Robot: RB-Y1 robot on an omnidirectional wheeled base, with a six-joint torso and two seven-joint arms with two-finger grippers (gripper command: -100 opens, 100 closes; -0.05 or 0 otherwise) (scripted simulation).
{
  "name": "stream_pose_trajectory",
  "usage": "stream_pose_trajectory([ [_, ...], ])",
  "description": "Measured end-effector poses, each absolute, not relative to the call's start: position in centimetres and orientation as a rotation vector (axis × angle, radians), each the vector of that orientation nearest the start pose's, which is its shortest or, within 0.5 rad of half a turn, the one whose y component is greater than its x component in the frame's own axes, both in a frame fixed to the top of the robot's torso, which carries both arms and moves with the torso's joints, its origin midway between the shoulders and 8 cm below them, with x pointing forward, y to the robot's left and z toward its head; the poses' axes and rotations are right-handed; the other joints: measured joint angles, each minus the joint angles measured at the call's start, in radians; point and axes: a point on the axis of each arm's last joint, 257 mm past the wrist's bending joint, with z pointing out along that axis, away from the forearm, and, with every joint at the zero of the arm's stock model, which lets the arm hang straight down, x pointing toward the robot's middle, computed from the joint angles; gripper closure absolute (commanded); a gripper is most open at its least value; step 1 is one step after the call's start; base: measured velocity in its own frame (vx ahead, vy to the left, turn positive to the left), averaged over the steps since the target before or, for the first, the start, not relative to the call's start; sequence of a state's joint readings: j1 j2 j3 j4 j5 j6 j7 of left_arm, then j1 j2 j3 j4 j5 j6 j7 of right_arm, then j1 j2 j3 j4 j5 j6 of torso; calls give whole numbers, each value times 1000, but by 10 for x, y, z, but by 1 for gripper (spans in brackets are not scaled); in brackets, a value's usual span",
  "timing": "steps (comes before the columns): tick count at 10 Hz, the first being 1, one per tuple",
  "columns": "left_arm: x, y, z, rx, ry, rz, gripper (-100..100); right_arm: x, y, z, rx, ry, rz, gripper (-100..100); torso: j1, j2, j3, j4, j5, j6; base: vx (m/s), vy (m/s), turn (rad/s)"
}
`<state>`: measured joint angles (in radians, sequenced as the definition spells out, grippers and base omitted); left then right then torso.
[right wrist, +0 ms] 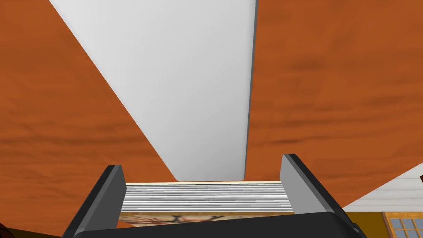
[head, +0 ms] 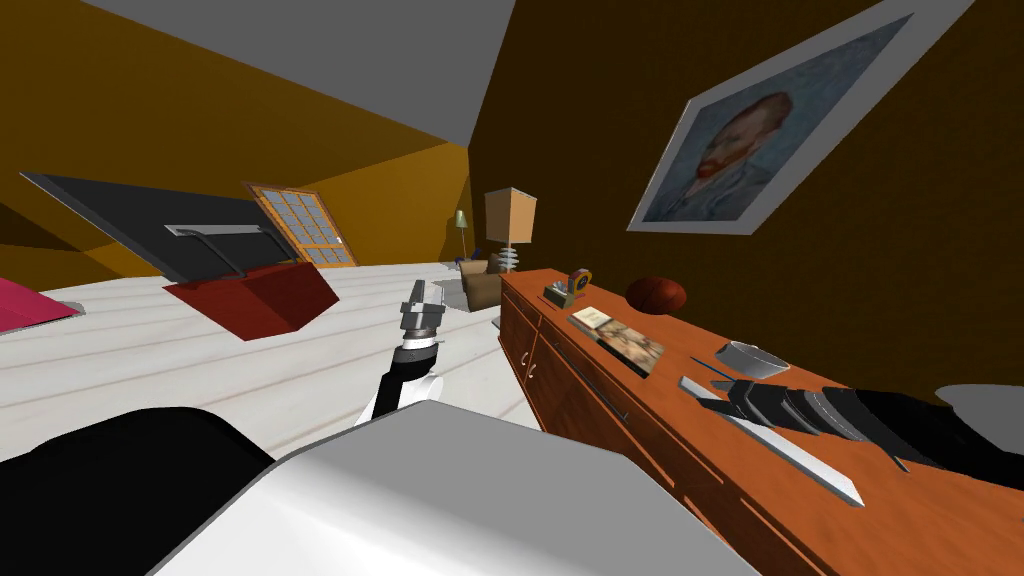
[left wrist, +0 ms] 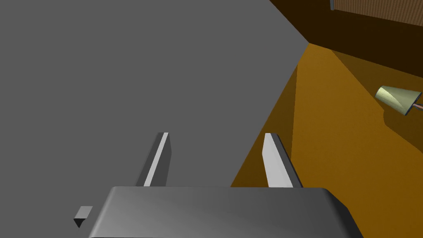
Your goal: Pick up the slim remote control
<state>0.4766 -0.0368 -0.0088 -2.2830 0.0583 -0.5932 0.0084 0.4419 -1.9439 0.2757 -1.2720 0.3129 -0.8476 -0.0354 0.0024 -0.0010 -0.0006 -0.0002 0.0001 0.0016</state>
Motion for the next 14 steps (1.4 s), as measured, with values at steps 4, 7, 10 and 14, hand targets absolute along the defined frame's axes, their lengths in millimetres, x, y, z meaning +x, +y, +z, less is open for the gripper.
stream_pose_trajectory([
  [4, 326, 283, 50, -628, 457, -1384, 0, 294, -609, -163, -804, 2634, 22, -100, 0, -1, -1, 0, 0, 0, 34, 21, 118],
  [7, 326, 283, 50, -628, 457, -1384, 0, 252, -630, -163, -846, 2769, -17, -100, 0, -1, -1, 0, 0, 0, 39, 14, 99],
  [10, 326, 283, 50, -628, 457, -1384, 0, 204, -647, -163, -856, 2926, -21, -100, -1, -1, -1, 0, -1, 0, 43, -1, 114],
  [14, 326, 283, 50, -628, 457, -1384, 0, 179, -658, -170, -849, 2992, -22, -100, -1, 1, 1, 0, -1, 0, 14, 5, 39],
])
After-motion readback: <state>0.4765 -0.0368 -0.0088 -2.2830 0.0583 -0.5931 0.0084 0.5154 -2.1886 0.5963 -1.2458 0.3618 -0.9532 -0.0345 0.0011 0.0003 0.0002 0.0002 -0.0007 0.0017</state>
